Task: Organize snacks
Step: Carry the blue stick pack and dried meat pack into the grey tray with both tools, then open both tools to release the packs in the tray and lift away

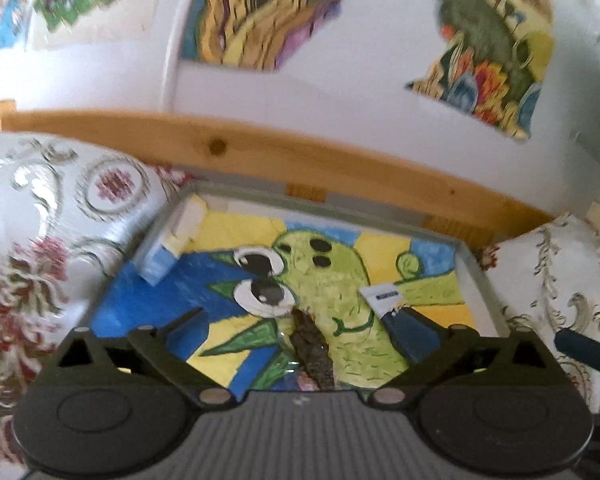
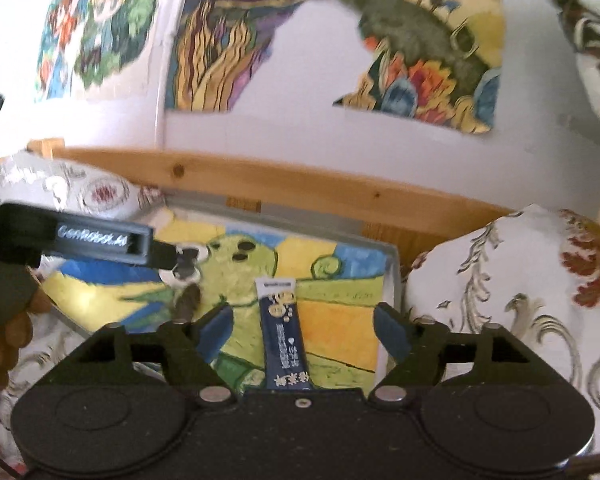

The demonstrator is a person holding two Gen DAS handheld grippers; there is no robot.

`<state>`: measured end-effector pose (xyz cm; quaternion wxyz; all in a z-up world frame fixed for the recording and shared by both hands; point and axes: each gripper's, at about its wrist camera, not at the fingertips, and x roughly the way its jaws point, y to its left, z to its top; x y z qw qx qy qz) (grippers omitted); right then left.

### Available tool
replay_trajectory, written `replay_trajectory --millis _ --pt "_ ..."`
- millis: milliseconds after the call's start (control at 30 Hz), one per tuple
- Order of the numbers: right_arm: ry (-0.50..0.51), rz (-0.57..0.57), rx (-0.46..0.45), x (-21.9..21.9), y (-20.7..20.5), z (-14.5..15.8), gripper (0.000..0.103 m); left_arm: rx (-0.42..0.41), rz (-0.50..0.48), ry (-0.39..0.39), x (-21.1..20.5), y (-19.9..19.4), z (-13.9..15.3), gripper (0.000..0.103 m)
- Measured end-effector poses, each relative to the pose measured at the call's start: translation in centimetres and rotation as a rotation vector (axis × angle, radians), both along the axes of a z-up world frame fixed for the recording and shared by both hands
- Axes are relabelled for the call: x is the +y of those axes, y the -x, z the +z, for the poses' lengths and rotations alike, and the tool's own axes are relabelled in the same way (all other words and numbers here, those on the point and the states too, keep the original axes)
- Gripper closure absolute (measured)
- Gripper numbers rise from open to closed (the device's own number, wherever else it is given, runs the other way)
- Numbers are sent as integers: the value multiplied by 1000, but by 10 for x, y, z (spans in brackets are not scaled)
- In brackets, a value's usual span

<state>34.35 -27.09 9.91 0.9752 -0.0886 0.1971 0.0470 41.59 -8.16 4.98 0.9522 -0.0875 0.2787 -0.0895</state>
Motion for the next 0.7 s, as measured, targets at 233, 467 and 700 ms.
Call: replay_trajectory --millis 233,467,700 --pt "-19 4 -71 3 39 23 7 -72 5 -3 15 44 19 1" --pt "-30 25 -118 9 78 41 1 -106 24 -34 29 89 31 1" --pt "-38 38 -165 13 124 50 1 -164 55 -91 36 137 42 1"
